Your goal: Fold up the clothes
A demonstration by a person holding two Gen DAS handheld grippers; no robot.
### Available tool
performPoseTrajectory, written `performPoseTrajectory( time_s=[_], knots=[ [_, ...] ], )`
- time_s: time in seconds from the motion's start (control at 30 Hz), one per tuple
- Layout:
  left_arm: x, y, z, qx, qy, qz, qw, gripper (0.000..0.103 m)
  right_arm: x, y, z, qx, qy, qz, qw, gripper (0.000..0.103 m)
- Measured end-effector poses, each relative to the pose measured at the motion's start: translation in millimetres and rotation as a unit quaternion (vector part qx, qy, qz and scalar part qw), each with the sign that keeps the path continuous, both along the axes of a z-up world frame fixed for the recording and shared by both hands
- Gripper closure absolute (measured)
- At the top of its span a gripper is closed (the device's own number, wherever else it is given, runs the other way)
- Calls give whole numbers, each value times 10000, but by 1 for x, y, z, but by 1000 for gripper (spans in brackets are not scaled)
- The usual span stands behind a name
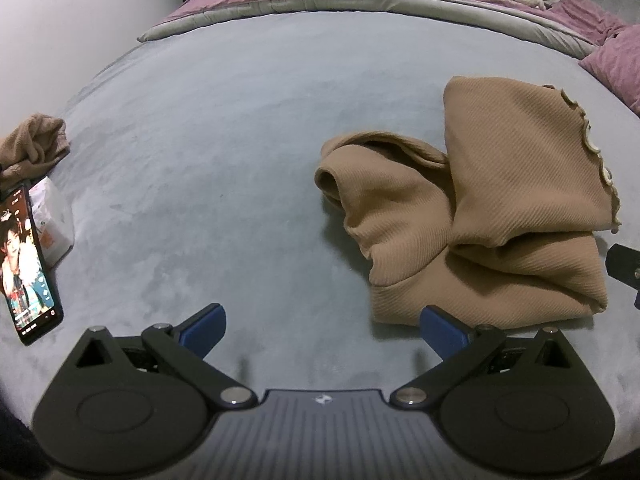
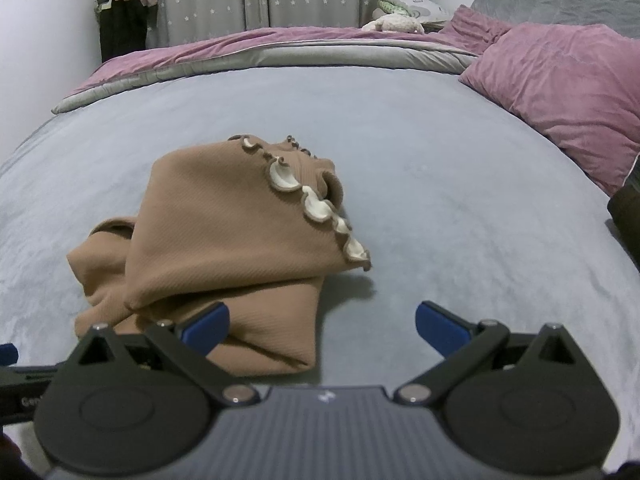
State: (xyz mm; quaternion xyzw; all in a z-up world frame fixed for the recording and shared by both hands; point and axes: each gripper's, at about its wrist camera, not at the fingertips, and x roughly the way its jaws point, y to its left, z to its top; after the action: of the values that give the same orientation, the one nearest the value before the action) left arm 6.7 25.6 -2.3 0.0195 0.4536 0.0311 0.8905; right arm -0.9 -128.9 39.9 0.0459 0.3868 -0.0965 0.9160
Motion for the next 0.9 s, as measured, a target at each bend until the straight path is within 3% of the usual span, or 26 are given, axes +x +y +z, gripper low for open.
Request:
performPoseTrajectory(
  time_s=[0.9],
  knots=[
    [4,3,9,-74,-271,188,9994,0,6,-2,-3,53,36,-19,10000,0]
  ],
)
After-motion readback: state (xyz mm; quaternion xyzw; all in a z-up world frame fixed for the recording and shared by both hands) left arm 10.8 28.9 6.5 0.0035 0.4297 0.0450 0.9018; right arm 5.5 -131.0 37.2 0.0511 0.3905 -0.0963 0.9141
